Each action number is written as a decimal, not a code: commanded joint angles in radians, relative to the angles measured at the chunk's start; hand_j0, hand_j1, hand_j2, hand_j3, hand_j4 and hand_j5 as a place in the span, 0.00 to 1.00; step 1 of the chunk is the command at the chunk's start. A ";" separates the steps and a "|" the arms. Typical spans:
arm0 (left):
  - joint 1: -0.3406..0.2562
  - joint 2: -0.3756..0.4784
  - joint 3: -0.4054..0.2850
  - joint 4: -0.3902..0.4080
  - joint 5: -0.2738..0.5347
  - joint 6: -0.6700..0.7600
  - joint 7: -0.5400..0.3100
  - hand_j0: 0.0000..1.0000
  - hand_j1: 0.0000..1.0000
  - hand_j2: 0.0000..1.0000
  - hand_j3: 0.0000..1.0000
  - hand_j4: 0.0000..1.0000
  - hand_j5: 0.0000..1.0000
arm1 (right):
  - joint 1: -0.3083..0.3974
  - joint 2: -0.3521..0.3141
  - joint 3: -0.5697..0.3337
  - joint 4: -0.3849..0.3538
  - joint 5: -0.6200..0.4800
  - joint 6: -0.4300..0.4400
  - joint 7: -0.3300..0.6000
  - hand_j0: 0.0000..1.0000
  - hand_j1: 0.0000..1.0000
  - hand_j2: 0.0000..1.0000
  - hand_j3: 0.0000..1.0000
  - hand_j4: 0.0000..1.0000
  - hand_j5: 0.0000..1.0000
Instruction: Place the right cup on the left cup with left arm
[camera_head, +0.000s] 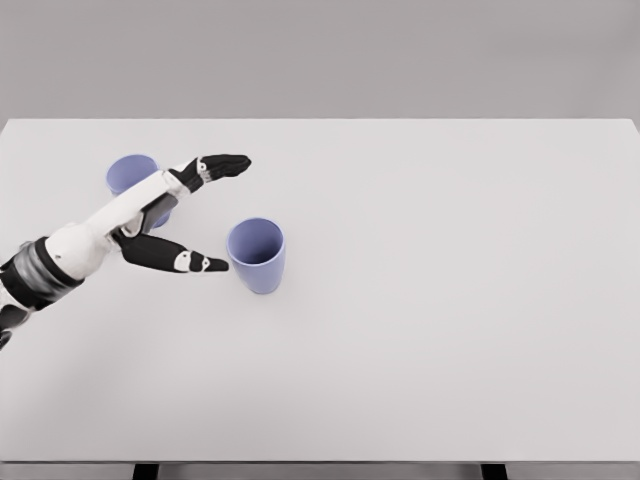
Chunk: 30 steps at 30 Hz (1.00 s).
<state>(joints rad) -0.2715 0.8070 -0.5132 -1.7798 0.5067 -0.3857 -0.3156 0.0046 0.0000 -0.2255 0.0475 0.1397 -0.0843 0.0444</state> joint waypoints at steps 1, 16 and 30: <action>0.000 -0.028 -0.001 0.002 0.035 0.096 0.001 0.96 0.96 0.96 0.96 0.96 0.96 | -0.002 0.000 0.000 0.000 0.000 0.000 0.000 1.00 1.00 1.00 1.00 1.00 1.00; 0.041 -0.045 0.012 0.011 0.041 0.179 0.007 0.98 0.98 0.98 0.98 0.98 0.98 | 0.000 0.000 0.000 0.000 0.000 0.000 0.000 1.00 1.00 1.00 1.00 1.00 1.00; 0.061 -0.092 0.012 0.066 0.016 0.232 0.041 0.98 0.98 0.98 0.98 0.98 0.98 | 0.000 0.000 0.000 0.000 0.000 0.000 0.000 1.00 1.00 1.00 1.00 1.00 1.00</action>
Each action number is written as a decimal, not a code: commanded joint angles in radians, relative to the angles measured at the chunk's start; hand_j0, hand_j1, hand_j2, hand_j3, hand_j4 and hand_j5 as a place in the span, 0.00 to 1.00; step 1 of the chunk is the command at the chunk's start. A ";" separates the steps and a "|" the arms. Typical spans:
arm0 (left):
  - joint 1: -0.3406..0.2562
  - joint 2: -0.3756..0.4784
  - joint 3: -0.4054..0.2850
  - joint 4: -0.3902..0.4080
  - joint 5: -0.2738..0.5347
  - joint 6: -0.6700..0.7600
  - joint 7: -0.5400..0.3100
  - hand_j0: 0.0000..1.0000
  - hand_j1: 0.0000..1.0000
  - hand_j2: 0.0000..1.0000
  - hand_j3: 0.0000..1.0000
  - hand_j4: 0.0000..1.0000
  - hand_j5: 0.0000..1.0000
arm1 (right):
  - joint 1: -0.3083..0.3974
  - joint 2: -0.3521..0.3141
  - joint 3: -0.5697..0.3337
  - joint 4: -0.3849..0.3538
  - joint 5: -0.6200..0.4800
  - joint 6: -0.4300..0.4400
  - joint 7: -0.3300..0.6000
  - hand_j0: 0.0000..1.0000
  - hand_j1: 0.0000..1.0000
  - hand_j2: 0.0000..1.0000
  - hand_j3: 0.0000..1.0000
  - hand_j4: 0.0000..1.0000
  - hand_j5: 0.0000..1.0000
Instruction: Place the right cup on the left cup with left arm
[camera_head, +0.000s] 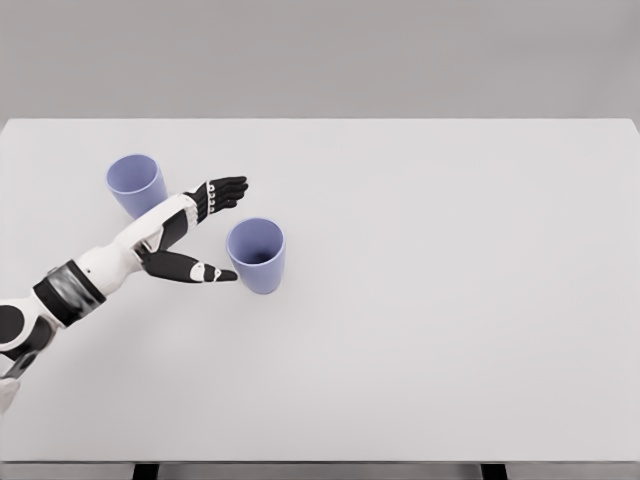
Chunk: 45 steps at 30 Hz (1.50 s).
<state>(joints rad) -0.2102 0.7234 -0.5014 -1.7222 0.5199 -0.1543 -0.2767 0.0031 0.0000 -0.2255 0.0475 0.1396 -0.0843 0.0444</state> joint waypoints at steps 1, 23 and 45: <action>0.000 -0.018 0.001 0.012 -0.009 0.001 0.002 0.98 0.98 0.98 0.98 0.98 0.98 | 0.000 0.000 0.000 0.000 0.000 0.000 0.000 1.00 1.00 1.00 1.00 1.00 1.00; 0.026 -0.079 -0.009 0.079 -0.090 -0.018 0.054 0.98 0.98 0.98 0.98 0.98 0.98 | 0.002 0.000 0.000 0.000 0.000 0.000 0.000 1.00 1.00 1.00 1.00 1.00 1.00; 0.018 -0.108 -0.040 0.092 -0.121 -0.014 0.054 0.97 0.97 0.97 0.97 0.97 0.97 | 0.002 0.000 0.000 0.000 0.000 0.000 0.000 1.00 1.00 1.00 1.00 1.00 1.00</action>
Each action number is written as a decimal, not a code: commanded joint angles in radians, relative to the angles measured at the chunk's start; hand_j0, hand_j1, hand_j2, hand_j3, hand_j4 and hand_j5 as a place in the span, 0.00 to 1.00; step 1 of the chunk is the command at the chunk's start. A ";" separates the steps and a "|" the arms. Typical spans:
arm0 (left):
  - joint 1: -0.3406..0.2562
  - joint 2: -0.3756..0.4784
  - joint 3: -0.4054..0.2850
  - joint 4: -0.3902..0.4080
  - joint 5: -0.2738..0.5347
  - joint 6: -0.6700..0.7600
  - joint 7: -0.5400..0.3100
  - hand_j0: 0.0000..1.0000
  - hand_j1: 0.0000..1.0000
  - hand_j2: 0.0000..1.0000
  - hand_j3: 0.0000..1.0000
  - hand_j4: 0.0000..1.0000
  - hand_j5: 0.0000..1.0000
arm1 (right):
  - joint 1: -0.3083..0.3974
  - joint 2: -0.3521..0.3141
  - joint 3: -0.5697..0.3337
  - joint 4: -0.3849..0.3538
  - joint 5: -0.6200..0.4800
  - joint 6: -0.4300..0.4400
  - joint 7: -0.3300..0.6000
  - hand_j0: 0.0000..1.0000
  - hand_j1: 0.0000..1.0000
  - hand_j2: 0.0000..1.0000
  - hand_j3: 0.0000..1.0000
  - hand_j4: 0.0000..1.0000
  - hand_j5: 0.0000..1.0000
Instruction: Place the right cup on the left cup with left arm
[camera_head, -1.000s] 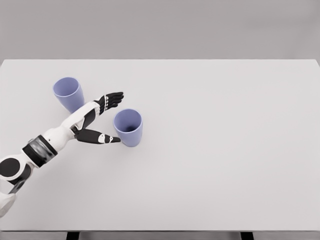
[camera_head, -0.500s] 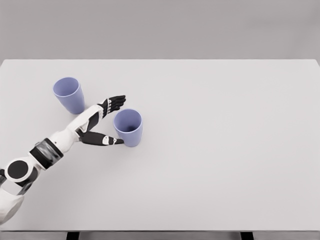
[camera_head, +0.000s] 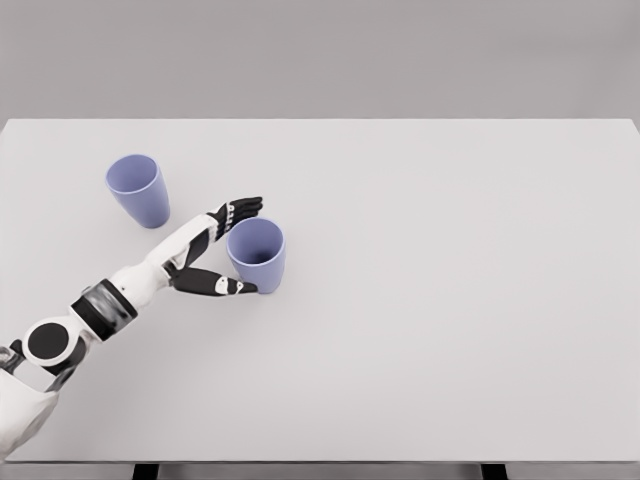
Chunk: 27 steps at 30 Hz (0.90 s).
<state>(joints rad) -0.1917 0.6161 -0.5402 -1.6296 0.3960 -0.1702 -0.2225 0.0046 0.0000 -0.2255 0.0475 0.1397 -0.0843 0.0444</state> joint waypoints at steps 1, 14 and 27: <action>0.000 -0.002 -0.001 -0.001 0.003 0.001 0.000 0.97 0.97 0.97 0.97 0.97 0.97 | 0.000 0.000 0.000 0.000 0.000 0.000 0.000 1.00 1.00 1.00 1.00 1.00 1.00; -0.002 -0.030 -0.001 -0.001 -0.022 0.004 0.000 0.88 0.88 0.88 0.88 0.88 0.88 | 0.000 0.000 0.000 0.000 0.000 0.000 0.000 1.00 1.00 1.00 1.00 1.00 1.00; 0.003 -0.029 -0.001 -0.004 -0.022 0.001 0.000 0.76 0.76 0.76 0.76 0.76 0.76 | 0.000 0.000 0.000 0.000 0.000 0.000 0.000 1.00 1.00 1.00 1.00 1.00 1.00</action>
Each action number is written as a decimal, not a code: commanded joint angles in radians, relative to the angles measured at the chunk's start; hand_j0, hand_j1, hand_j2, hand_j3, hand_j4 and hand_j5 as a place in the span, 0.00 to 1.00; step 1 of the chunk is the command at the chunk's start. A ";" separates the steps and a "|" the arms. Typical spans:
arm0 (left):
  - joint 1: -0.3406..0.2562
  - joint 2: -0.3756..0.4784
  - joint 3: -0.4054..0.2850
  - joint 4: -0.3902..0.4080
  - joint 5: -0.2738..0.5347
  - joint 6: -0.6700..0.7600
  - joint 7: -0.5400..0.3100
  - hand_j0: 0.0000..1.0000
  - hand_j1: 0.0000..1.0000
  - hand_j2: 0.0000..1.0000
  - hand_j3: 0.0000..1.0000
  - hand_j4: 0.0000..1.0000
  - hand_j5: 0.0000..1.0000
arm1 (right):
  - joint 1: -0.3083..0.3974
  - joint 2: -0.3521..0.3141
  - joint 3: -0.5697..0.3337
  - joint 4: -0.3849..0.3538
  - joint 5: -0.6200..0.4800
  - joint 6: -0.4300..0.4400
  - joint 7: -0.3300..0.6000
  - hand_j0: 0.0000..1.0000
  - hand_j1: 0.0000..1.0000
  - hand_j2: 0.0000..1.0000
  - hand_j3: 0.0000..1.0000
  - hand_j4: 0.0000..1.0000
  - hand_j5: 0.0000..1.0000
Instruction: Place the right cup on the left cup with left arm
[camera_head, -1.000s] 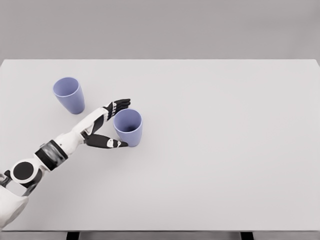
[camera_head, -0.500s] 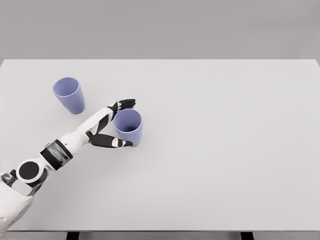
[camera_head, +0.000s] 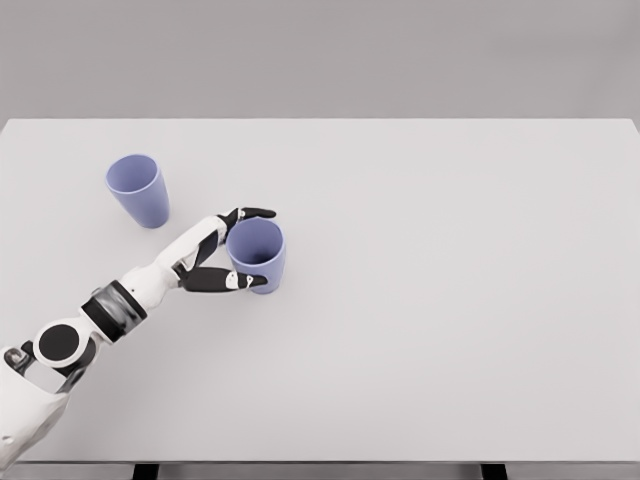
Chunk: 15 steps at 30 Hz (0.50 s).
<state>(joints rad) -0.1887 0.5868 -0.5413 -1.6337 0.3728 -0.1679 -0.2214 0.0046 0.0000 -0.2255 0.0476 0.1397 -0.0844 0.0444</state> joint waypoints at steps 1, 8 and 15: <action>-0.002 0.001 0.000 -0.002 0.002 -0.001 -0.001 0.76 0.76 0.76 0.76 0.76 0.76 | -0.002 0.000 0.000 0.000 0.000 0.000 0.000 1.00 1.00 1.00 1.00 1.00 1.00; -0.008 0.005 0.001 -0.006 0.000 -0.001 -0.001 0.76 0.76 0.76 0.76 0.76 0.76 | 0.000 0.000 0.000 0.000 0.000 0.000 0.000 1.00 1.00 1.00 1.00 1.00 1.00; -0.009 0.013 0.014 -0.025 0.015 0.004 -0.001 0.76 0.76 0.76 0.76 0.76 0.76 | 0.000 0.000 0.000 0.000 -0.002 0.000 0.000 1.00 1.00 1.00 1.00 1.00 1.00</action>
<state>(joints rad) -0.1979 0.5971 -0.5310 -1.6520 0.3808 -0.1659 -0.2224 0.0046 0.0000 -0.2255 0.0475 0.1395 -0.0843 0.0444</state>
